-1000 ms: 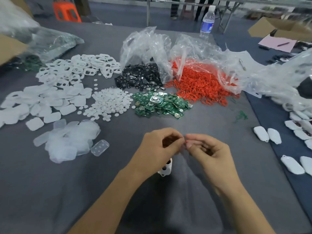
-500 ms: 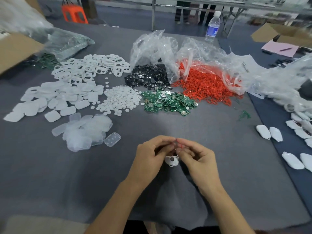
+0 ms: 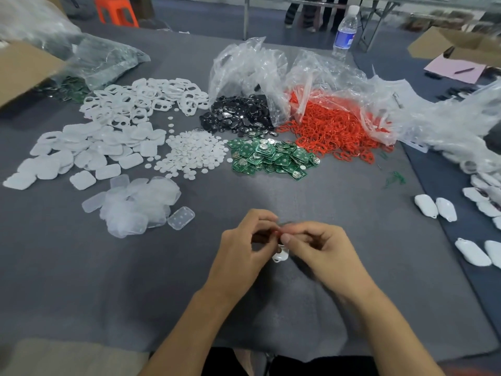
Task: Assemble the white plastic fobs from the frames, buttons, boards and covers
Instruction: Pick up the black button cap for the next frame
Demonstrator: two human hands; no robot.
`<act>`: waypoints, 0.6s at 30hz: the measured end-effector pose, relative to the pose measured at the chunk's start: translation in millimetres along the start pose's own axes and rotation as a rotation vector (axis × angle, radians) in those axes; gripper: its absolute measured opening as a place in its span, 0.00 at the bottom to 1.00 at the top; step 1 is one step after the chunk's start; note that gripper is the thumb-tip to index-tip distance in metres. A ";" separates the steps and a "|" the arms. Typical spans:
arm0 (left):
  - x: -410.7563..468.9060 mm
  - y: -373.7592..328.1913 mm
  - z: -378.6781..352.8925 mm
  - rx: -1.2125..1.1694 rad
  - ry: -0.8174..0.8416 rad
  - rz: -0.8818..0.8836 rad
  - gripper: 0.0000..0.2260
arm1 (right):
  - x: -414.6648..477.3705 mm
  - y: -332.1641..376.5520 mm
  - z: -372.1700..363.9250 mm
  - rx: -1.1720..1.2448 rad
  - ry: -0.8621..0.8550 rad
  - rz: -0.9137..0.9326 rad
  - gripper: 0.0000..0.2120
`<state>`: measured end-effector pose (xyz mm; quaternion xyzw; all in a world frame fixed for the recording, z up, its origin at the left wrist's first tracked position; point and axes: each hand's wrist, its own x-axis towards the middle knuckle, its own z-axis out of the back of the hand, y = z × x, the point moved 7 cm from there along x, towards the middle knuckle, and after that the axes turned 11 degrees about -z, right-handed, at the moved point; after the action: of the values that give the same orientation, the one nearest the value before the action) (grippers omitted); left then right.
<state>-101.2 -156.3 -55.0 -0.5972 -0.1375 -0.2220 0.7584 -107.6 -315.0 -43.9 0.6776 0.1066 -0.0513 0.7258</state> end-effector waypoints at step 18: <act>-0.3 8.5 -11.3 0.412 0.141 0.007 0.37 | 10.8 14.7 1.2 -0.631 -0.042 0.103 0.12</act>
<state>-97.8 -165.6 -65.2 -0.4131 -0.1247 -0.2277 0.8729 -93.8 -314.3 -32.0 0.4225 0.0677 0.0070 0.9038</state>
